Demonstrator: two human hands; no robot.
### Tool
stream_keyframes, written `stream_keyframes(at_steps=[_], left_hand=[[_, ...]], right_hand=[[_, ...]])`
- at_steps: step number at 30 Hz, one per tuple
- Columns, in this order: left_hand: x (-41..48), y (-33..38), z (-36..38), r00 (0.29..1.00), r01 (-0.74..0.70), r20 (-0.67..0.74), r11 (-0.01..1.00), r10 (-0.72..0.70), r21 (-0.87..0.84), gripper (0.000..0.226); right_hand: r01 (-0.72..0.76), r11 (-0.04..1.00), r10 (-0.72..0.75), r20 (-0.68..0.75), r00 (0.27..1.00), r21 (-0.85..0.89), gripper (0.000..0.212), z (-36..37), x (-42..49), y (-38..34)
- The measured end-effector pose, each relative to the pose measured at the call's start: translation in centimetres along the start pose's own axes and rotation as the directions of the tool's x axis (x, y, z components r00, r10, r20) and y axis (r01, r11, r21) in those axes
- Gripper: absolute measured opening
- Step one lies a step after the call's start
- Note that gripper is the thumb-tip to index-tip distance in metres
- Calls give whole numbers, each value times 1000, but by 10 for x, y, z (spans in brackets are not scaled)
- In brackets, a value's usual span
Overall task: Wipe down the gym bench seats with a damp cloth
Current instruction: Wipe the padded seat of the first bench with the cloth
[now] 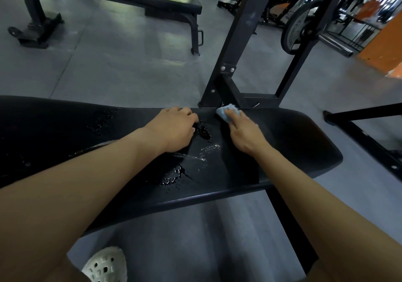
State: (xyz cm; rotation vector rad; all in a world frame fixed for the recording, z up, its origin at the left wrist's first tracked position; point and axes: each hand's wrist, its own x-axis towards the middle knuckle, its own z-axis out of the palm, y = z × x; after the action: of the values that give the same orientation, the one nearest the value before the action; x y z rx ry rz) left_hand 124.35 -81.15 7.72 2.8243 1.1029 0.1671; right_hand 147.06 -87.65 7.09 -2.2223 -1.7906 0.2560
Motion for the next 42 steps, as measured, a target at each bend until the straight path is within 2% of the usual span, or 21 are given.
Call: stream_keyframes(at_steps=[3, 6, 11, 15, 17, 19, 22, 26, 29, 31, 35, 37, 39, 42], left_hand=[[7, 16, 1, 998, -57, -29, 998, 57, 1, 37], [15, 35, 1, 990, -125, -66, 992, 123, -21, 32], [27, 65, 2, 984, -169, -63, 983, 164, -75, 36], [30, 79, 5, 983, -180, 14, 982, 181, -52, 38], [31, 83, 6, 982, -184, 41, 982, 186, -29, 39], [30, 83, 7, 982, -186, 43, 982, 187, -10, 39], [31, 87, 6, 984, -175, 25, 985, 174, 16, 38], [34, 98, 5, 990, -137, -4, 988, 138, 75, 36], [35, 105, 2, 995, -102, 7, 990, 102, 99, 37], [35, 110, 1, 997, -80, 14, 990, 79, 115, 39], [32, 122, 0, 999, -45, 36, 987, 40, 155, 43], [31, 128, 0, 999, -30, 43, 984, 23, 174, 43], [30, 131, 1, 999, -21, 46, 983, 12, 183, 43], [29, 131, 2, 999, -24, 43, 982, 16, 186, 44]], right_hand=[[132, 991, -134, 80, 988, 36, 52, -3, -16, -4], [123, 988, -133, 116, 984, 91, 52, -13, -29, 6], [-58, 998, 57, 22, 998, 33, 48, -34, -42, 48], [-260, 965, 261, -81, 962, 17, 45, -45, -47, 90], [-298, 954, 297, -104, 949, 7, 42, -44, -47, 96], [-256, 966, 253, -86, 964, -23, 40, -40, -48, 85], [-99, 995, 99, -5, 995, -35, 42, -33, -55, 63], [41, 999, -41, 48, 998, -6, 48, -26, -67, 52], [7, 1000, -7, 55, 998, -3, 49, -31, -71, 69], [-55, 998, 54, -14, 998, -27, 48, -37, -72, 89], [-316, 946, 304, -147, 941, -69, 44, -50, -72, 135], [-393, 917, 378, -170, 910, -69, 40, -53, -73, 144], [-365, 929, 351, -163, 922, -66, 36, -52, -75, 135], [-198, 978, 191, -103, 976, -64, 35, -42, -82, 106]])
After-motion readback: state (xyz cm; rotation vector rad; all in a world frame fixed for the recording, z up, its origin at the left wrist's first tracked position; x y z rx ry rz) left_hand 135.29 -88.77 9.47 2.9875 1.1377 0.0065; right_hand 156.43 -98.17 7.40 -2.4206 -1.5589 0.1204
